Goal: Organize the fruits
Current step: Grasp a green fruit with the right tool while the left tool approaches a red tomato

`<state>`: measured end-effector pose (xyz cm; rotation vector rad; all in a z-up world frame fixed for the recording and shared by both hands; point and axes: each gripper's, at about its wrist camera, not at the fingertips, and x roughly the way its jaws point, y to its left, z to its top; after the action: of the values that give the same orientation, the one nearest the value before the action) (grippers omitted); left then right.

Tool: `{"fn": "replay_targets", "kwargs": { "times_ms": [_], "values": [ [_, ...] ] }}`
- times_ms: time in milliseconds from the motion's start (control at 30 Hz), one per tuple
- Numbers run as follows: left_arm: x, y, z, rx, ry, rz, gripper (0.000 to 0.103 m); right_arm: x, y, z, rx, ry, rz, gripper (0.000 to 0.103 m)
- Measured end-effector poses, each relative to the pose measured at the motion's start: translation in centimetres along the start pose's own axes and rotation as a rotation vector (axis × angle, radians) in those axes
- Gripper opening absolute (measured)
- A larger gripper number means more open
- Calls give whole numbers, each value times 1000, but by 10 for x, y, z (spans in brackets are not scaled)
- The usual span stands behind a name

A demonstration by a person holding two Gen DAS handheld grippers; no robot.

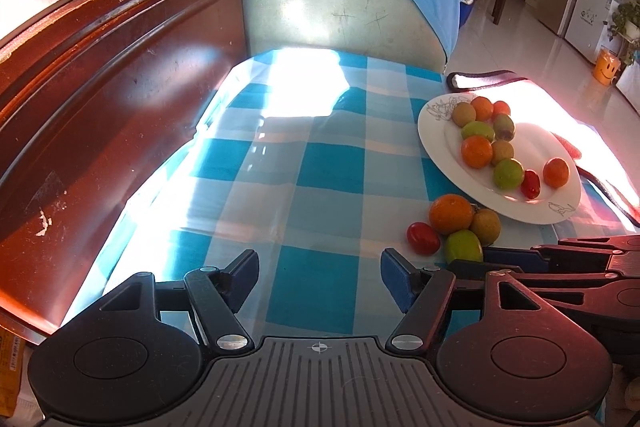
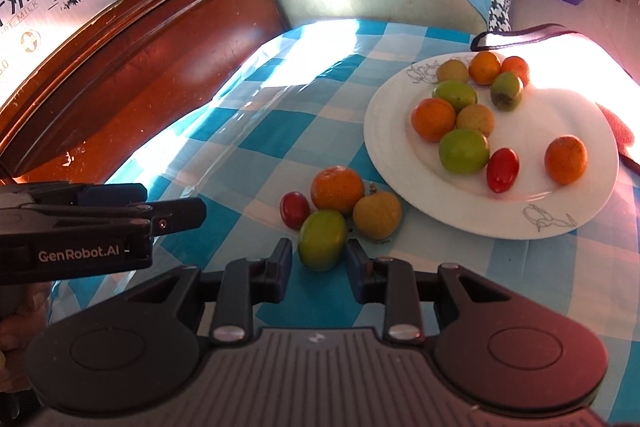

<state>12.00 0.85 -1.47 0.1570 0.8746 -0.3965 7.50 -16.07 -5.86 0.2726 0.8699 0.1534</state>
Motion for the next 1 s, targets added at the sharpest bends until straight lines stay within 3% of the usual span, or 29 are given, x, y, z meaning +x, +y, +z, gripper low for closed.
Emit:
{"fn": "replay_targets", "kwargs": {
  "times_ms": [100,367,600,867,933,1000],
  "values": [
    [6,-3,-1,14,10,-40,75,0,-1,0,-1,2,-1,26],
    [20,-18,-1,103,-5,-182,74,-16,-12,-5,16,34,-13,26],
    [32,-34,-2,231,-35,-221,73,-35,-27,-15,32,58,-22,26],
    [43,-39,2,275,-67,-241,71,-40,-41,-16,76,56,-26,26],
    [44,-39,3,289,-76,-258,67,-39,-40,-16,73,56,-28,26],
    [47,-41,3,307,-71,-269,56,-39,-40,-15,77,55,-27,26]
  ]
}}
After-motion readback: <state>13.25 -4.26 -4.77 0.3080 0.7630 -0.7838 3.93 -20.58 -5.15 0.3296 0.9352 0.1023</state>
